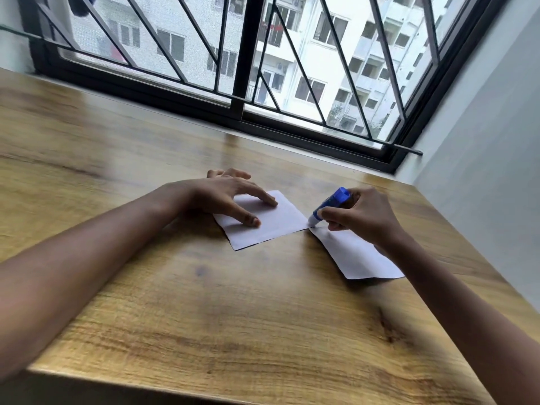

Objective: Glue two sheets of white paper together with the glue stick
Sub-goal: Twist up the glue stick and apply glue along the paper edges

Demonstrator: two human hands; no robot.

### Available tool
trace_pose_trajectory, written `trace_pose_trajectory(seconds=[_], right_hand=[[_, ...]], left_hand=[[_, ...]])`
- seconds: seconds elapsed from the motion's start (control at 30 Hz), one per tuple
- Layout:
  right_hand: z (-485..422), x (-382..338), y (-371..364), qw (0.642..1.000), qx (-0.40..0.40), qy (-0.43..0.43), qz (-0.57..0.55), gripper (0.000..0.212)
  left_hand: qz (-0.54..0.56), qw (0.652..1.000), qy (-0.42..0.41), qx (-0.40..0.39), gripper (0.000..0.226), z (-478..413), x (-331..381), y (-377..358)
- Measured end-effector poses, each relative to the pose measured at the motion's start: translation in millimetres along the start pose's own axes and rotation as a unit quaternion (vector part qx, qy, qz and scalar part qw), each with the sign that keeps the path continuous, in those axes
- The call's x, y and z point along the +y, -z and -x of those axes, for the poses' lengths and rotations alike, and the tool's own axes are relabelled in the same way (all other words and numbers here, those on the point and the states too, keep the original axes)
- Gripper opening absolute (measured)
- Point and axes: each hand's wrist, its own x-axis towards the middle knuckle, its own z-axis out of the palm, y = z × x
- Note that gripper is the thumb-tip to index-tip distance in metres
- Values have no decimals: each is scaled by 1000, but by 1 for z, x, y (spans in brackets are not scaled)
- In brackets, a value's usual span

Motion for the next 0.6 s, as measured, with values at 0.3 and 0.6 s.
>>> trace_pose_trajectory(seconds=[0.3, 0.6], right_hand=[[3, 0, -1, 1000, 1, 19, 16, 15], [14, -12, -18, 986, -53, 29, -153, 7]], left_hand=[[13, 1000, -6, 5, 60, 0, 0, 0], [2, 1000, -1, 0, 60, -1, -3, 0]])
